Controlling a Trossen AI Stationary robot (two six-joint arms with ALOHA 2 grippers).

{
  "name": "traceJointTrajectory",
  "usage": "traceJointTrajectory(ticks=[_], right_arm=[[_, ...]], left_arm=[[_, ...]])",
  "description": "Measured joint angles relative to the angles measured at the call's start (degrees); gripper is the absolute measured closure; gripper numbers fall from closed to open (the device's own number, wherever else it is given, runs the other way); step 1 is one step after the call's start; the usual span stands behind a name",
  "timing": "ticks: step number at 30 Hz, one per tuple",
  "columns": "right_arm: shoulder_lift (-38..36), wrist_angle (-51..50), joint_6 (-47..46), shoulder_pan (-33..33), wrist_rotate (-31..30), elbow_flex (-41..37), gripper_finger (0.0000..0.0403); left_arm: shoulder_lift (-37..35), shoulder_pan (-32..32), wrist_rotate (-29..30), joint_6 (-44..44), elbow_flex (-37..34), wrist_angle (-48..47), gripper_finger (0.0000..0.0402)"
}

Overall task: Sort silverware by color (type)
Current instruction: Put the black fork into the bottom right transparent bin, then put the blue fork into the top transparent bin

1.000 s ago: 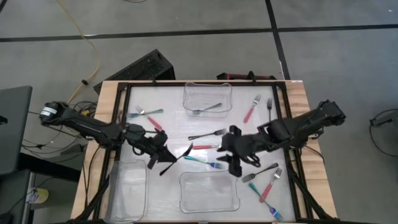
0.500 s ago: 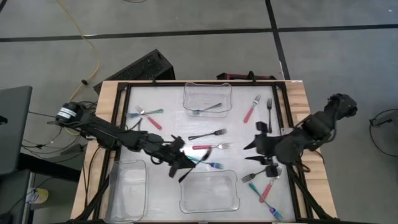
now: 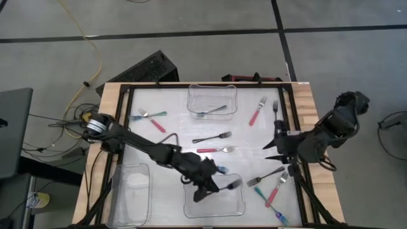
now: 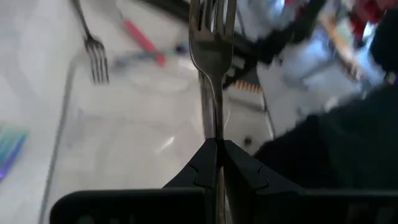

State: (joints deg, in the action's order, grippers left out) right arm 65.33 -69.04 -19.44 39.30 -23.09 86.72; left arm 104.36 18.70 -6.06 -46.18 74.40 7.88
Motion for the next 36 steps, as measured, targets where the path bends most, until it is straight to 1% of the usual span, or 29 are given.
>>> traceJointTrajectory(ticks=[2,5,8,10,13,16,20,25,30,32,36], right_arm=[[-0.5,0.0,0.0,0.2,0.0,0.0,0.0226],[-0.8,0.0,0.0,0.2,-1.1,0.0,0.0226],[-0.9,0.4,-0.3,0.2,-1.7,0.0,0.0226],[-0.9,0.9,-0.6,0.2,-2.5,0.0,0.0226],[-0.5,1.6,-0.6,-0.1,-2.7,0.0,0.0226],[-0.3,2.3,-1.3,-0.6,-2.8,0.0,0.0226],[-0.4,2.3,-4.8,-1.5,-2.8,0.0,0.0226],[-0.4,2.1,-9.2,-1.4,-2.7,0.0,0.0226],[-0.1,0.7,-16.1,0.6,-2.7,0.0,0.0226],[0.7,-0.5,-19.8,1.8,-2.6,0.0,0.0226],[2.9,-1.6,-28.7,6.0,-2.6,-1.6,0.0226]], left_arm=[[2.5,0.0,-2.9,1.0,2.8,-3.1,0.0401],[5.5,0.0,-6.1,2.1,6.6,-10.2,0.0401],[7.5,0.0,-7.4,3.4,9.3,-17.1,0.0401],[8.3,-0.2,-8.3,5.0,10.2,-19.8,0.0401],[8.3,-0.7,-10.4,9.0,10.6,-19.3,0.0399],[8.3,-1.3,-11.3,13.2,10.7,-19.5,0.0386],[8.3,-1.6,-13.0,14.5,10.6,-20.0,0.0357],[8.3,-1.6,-12.6,15.2,10.6,-21.0,0.0324],[8.3,-2.8,-11.8,16.2,10.8,-20.8,0.0311],[8.3,-3.7,-14.0,16.2,11.9,-21.0,0.0311],[8.2,-6.4,-21.0,17.5,15.2,-22.6,0.031]])
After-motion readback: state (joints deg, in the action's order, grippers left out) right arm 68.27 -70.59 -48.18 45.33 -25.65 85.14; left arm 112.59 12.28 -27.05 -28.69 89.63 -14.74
